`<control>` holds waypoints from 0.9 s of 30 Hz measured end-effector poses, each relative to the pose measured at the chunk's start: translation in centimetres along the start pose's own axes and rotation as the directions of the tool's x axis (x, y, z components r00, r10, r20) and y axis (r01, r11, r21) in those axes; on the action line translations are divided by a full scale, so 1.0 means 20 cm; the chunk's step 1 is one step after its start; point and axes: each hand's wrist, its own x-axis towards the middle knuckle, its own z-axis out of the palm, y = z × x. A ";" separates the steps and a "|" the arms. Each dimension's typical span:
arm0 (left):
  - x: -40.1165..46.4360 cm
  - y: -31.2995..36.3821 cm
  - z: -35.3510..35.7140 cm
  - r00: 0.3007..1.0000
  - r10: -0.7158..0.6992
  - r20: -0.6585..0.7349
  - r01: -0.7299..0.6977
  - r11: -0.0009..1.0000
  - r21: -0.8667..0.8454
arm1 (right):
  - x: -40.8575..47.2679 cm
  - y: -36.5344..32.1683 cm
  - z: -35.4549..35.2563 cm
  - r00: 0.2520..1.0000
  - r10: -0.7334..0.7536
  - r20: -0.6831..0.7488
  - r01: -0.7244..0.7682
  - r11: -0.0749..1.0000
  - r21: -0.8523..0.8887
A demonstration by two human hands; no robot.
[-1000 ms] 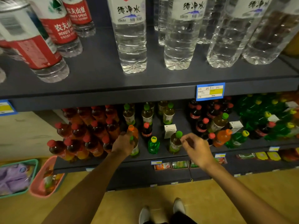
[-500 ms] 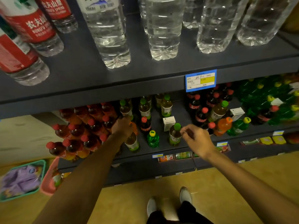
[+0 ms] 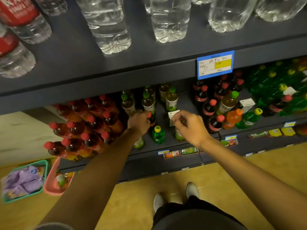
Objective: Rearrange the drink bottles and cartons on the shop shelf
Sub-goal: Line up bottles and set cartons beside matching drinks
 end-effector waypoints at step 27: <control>-0.13 0.16 0.14 0.953 0.111 0.283 -0.148 0.983 0.112 | -0.05 0.20 -0.22 0.985 0.114 -0.130 -0.122 0.991 -0.058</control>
